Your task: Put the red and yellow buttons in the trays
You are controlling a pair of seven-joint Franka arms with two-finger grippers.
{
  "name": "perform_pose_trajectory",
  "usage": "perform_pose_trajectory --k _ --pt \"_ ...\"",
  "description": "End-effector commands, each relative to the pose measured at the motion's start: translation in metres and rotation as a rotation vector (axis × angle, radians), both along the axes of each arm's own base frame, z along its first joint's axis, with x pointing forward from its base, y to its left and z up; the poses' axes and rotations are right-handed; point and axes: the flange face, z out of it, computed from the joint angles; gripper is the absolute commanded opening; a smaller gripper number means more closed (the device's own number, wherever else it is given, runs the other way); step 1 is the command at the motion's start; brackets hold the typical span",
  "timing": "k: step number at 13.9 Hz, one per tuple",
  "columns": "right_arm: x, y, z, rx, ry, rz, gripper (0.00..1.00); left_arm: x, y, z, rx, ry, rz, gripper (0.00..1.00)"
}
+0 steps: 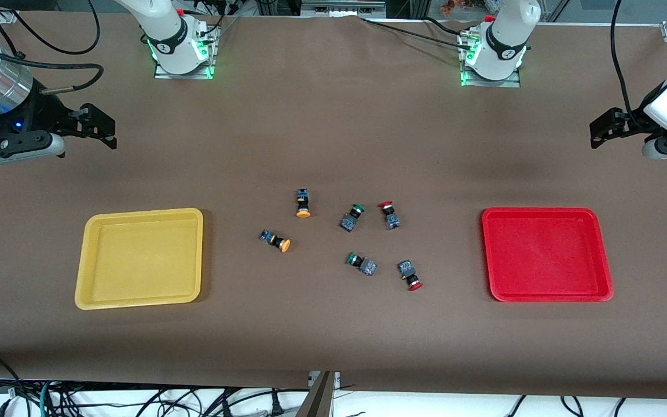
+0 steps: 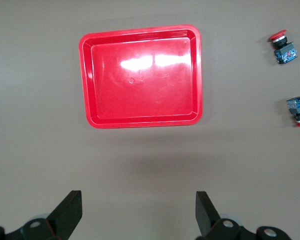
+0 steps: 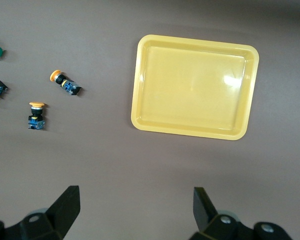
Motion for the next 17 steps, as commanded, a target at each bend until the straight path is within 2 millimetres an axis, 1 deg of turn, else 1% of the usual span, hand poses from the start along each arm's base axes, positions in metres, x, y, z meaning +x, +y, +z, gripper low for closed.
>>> perform_pose_trajectory --k 1,5,17 --pt "-0.0003 -0.0056 -0.0025 -0.023 0.012 -0.011 1.00 0.0040 0.0014 0.0047 -0.014 0.003 -0.001 1.00" --pt "0.0015 -0.0027 0.0023 -0.020 -0.006 -0.005 1.00 0.0040 0.0022 0.0047 -0.014 0.003 0.001 1.00" --pt "0.0035 -0.0078 0.0008 -0.022 -0.006 -0.011 1.00 0.0040 0.0039 0.0047 -0.014 0.003 0.004 1.00"
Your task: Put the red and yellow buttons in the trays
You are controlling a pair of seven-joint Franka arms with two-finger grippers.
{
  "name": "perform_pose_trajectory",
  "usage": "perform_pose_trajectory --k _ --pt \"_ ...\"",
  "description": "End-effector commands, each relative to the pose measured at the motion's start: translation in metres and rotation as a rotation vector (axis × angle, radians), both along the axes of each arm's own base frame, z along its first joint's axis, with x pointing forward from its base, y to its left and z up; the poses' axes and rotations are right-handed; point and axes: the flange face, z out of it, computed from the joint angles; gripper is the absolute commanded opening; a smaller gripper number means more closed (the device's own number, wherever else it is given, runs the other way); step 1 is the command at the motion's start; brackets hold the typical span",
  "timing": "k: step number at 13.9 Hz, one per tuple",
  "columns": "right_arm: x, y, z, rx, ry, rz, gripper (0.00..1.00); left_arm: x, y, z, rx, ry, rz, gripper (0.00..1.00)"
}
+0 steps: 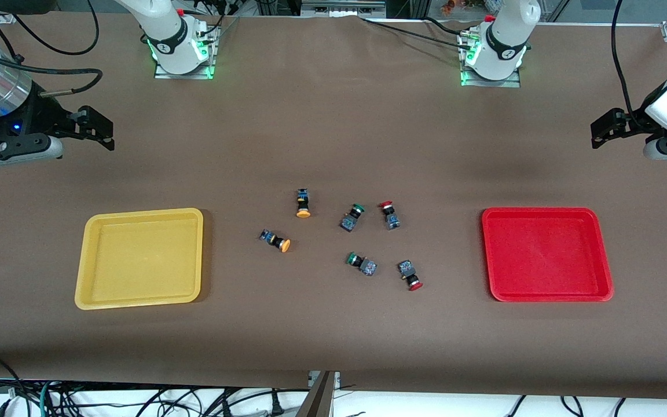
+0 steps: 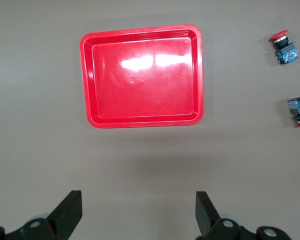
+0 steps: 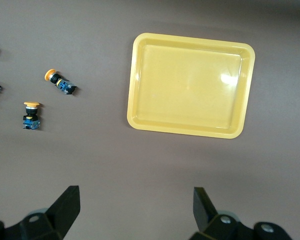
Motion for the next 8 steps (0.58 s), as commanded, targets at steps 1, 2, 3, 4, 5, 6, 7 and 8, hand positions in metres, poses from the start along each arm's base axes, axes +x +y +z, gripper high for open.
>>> perform_pose_trajectory --k 1,2,3,4,5,6,7,8 --pt "0.0016 -0.0028 0.0036 -0.008 -0.009 -0.006 1.00 0.0038 0.0019 0.0051 -0.015 0.002 -0.001 1.00" --pt "0.0015 -0.0017 0.0036 -0.007 -0.009 -0.003 1.00 0.0038 0.0011 0.0051 -0.015 0.003 -0.003 1.00" --pt "0.0015 -0.0017 0.0036 -0.007 -0.009 -0.004 1.00 0.0038 0.0011 0.0051 -0.014 0.002 -0.001 1.00" --pt "0.0015 -0.0017 0.0036 -0.007 -0.009 -0.001 1.00 0.0038 0.0019 0.0051 -0.015 0.002 -0.001 1.00" --pt "0.0015 -0.0017 0.0036 -0.007 -0.009 0.000 1.00 0.0038 0.0028 0.0051 -0.014 0.002 0.002 1.00" --pt "0.0015 -0.0017 0.0036 -0.007 -0.009 0.002 1.00 0.0037 0.0028 0.0044 -0.014 0.004 0.000 1.00" --pt "0.0015 -0.0017 0.0036 -0.007 -0.009 0.003 1.00 0.0038 0.0028 0.0051 -0.015 0.003 0.000 1.00" --pt "0.0015 -0.0017 0.0036 -0.007 -0.009 -0.001 1.00 0.0037 0.0028 0.0044 -0.014 0.004 0.000 1.00"
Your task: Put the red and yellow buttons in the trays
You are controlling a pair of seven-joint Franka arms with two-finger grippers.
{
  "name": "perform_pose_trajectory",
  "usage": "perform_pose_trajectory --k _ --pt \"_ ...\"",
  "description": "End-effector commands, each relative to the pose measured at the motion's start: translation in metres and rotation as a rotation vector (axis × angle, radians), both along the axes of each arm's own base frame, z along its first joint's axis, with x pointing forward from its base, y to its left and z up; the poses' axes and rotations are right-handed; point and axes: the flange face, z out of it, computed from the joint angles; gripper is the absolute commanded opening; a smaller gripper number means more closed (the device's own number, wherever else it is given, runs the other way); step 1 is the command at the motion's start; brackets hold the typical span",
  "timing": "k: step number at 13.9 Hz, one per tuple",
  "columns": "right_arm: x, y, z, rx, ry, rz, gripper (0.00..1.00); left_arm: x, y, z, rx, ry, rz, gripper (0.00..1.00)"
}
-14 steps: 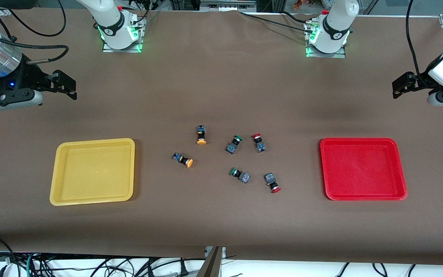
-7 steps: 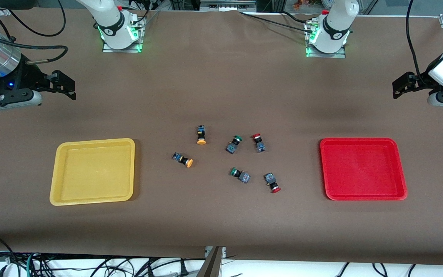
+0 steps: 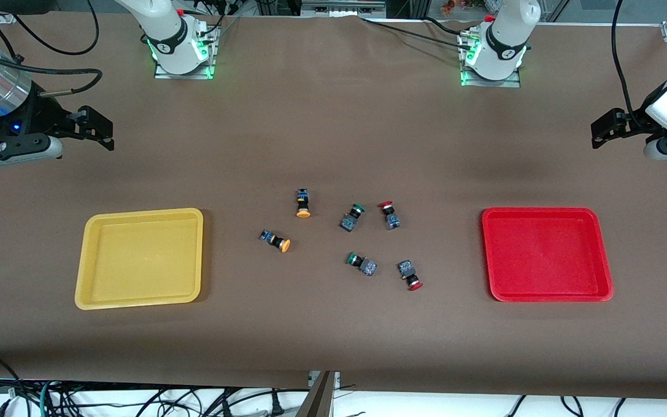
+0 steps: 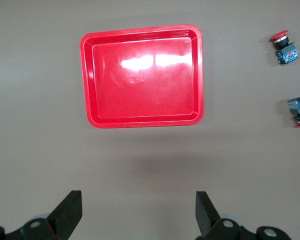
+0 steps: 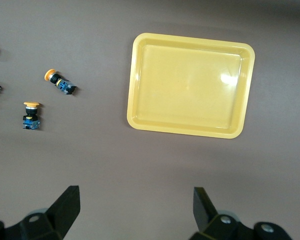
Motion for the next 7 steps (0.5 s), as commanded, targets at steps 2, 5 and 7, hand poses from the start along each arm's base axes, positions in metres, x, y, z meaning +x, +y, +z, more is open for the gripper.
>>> perform_pose_trajectory --k 2,5,7 --pt "0.0014 -0.0015 0.0036 -0.007 -0.009 -0.002 1.00 0.0037 0.0022 0.0052 -0.014 0.002 -0.001 1.00" --pt "0.0014 -0.0015 0.0036 -0.007 -0.009 0.001 1.00 0.0037 0.0013 0.0052 -0.014 0.002 -0.001 1.00" --pt "0.0014 -0.0015 0.0036 -0.007 -0.009 0.002 1.00 0.0037 0.0005 0.0052 -0.014 0.002 -0.002 1.00"
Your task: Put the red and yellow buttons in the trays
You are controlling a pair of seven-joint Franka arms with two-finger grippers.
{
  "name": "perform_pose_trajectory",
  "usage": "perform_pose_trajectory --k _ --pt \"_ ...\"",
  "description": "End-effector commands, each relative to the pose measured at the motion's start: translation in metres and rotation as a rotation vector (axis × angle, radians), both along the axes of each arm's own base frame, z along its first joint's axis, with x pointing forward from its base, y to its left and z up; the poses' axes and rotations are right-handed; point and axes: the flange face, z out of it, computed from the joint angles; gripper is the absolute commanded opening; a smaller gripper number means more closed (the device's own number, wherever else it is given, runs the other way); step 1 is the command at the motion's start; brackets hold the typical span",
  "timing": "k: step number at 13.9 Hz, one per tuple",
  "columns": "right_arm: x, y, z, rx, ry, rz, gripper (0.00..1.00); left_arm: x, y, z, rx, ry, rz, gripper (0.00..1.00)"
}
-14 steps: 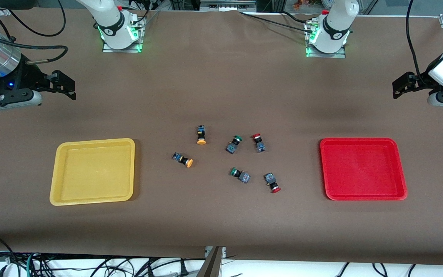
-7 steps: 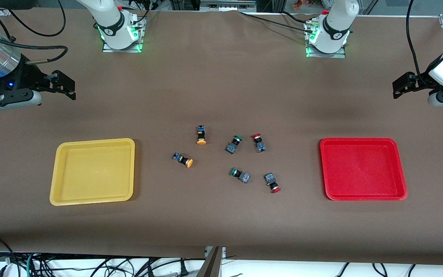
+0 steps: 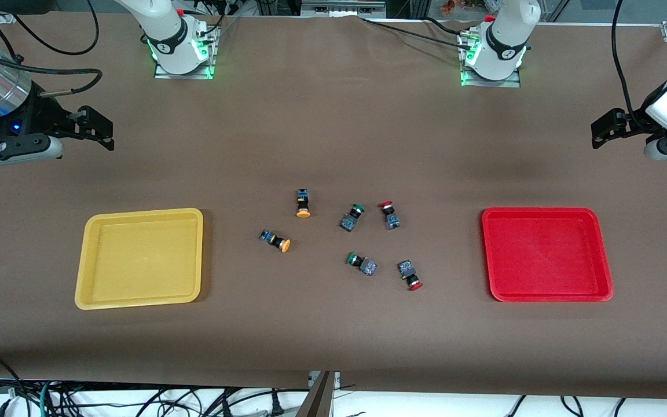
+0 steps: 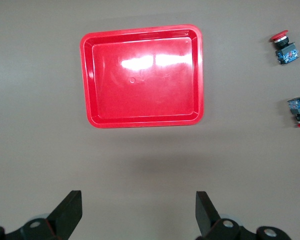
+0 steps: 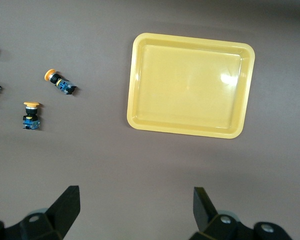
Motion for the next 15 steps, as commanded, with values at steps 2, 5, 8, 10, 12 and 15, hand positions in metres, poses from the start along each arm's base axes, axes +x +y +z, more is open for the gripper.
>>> perform_pose_trajectory --k 2,5,8,10,12,15 --pt "0.0014 -0.0015 0.0036 -0.007 -0.009 0.002 1.00 0.0037 0.0004 0.0052 -0.014 0.002 -0.002 1.00" --pt "0.0014 -0.0015 0.0036 -0.007 -0.009 -0.001 1.00 0.0037 0.0004 0.0052 -0.014 0.002 -0.002 1.00" --pt "0.0014 -0.0015 0.0036 -0.007 -0.009 -0.002 1.00 0.0037 0.0004 0.0052 -0.014 0.002 -0.002 1.00" --pt "0.0014 -0.0015 0.0036 -0.007 -0.009 -0.002 1.00 0.0037 0.0013 0.0052 -0.014 0.002 -0.002 1.00" --pt "0.0014 -0.0015 0.0036 -0.007 -0.009 -0.001 1.00 0.0037 0.0013 0.0052 -0.014 0.002 -0.001 1.00" --pt "0.0008 -0.0016 0.0031 -0.008 -0.003 0.002 1.00 0.0037 0.0021 0.0052 -0.014 0.002 0.001 1.00"
